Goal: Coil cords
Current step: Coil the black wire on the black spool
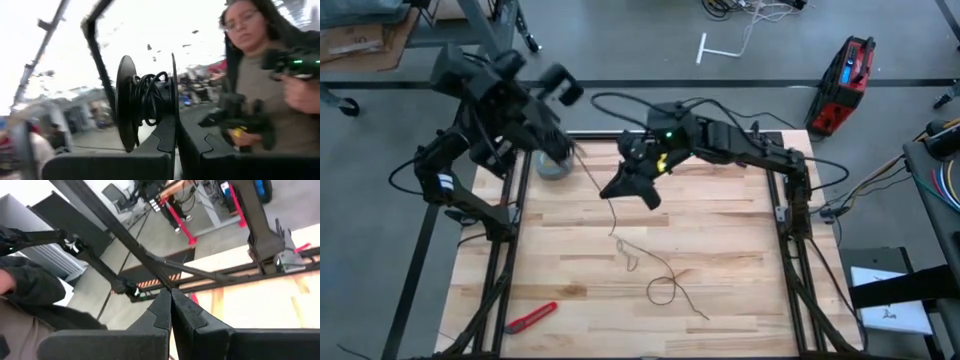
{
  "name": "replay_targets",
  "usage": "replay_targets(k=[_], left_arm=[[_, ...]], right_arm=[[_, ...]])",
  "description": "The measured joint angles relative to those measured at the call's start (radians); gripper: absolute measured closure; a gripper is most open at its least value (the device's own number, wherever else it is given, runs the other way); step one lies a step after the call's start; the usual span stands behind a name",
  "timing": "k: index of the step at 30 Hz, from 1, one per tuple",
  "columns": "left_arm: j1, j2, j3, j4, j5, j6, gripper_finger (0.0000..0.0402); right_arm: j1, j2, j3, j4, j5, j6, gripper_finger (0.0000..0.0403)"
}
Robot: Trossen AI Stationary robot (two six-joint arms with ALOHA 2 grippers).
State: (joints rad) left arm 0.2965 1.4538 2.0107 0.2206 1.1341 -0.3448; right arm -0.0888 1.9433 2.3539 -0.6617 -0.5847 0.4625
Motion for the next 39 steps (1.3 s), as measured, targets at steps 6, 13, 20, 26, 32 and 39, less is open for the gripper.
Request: replay_targets(k=[6, 13, 20, 26, 32, 39], left_arm=[[0.007, -0.011, 0.090, 0.024, -0.015, -0.003, 0.0401], [0.008, -0.076, 0.155, 0.044, -0.049, 0.000, 0.0401], [0.010, -0.124, 0.147, 0.023, -0.127, 0.026, 0.0401], [0.011, -0.139, 0.148, 0.023, -0.154, 0.031, 0.0401], [0.014, -0.133, 0.120, 0.008, -0.197, 0.049, 0.0401], [0.036, -0.133, 0.108, -0.158, -0.362, 0.171, 0.0402]], right_arm=[[-0.001, -0.016, 0.005, 0.019, -0.001, -0.015, 0.0392], [-0.002, -0.032, -0.001, 0.068, 0.013, -0.035, 0.0333], [0.004, -0.059, 0.002, 0.168, 0.104, -0.062, 0.0255], [0.020, -0.006, 0.002, 0.198, 0.298, -0.128, 0.0209], [0.018, 0.062, 0.001, 0.428, 0.216, -0.034, 0.0170], [0.052, 0.085, 0.001, 0.470, 0.362, -0.201, 0.0144]])
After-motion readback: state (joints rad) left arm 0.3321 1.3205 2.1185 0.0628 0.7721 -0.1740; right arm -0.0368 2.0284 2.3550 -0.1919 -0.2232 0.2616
